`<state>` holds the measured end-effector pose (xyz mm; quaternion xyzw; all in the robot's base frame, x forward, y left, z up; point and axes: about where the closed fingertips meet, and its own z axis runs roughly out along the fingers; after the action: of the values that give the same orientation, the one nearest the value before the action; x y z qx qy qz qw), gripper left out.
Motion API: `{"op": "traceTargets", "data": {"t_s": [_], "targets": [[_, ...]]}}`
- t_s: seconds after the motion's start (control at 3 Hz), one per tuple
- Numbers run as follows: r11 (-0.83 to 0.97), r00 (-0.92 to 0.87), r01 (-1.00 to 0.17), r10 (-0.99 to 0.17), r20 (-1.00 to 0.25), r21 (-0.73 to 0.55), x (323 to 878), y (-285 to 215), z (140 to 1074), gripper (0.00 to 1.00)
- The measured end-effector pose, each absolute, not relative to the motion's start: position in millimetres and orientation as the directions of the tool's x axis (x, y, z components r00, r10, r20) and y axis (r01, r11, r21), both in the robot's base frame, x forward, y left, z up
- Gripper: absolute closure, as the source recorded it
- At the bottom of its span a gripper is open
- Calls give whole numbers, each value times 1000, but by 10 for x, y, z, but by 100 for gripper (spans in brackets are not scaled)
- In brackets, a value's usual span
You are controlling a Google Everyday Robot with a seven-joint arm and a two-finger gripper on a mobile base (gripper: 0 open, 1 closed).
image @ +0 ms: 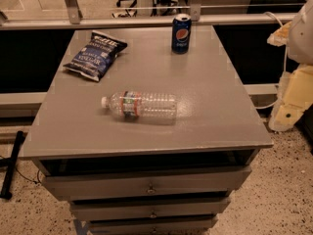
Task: Move pepsi can near blue chip bag
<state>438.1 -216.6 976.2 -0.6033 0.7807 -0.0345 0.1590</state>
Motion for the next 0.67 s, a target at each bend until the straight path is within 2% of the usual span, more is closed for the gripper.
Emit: {"op": "traceTargets", "data": {"t_s": [0.33, 0.67], "targets": [[272, -221, -929, -952, -212, -251, 4393, -2167, 9772, 0], [284, -213, -915, -943, -255, -288, 4667, -2248, 9742, 0]]}}
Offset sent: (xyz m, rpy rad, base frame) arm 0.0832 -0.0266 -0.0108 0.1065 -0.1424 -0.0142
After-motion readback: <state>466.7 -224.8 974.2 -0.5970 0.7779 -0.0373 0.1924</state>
